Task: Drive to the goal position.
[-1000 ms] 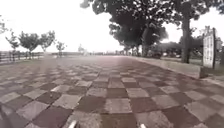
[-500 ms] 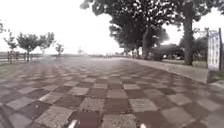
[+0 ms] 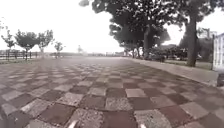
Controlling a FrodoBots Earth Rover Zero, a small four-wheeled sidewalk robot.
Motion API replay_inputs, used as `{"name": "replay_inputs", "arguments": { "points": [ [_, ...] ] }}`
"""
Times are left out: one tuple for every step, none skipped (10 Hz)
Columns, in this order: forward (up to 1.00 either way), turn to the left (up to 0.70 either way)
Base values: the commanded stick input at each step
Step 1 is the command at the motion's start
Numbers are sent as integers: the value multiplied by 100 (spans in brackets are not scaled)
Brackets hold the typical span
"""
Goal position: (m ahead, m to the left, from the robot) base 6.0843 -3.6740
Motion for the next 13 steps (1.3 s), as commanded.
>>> {"name": "replay_inputs", "arguments": {
  "points": [
    [70,2],
    [70,2],
    [70,2],
    [70,0],
    [70,0],
    [70,2],
    [70,2],
    [70,2],
    [70,0],
    [70,2],
    [70,2],
    [70,1],
    [70,0]
  ]
}}
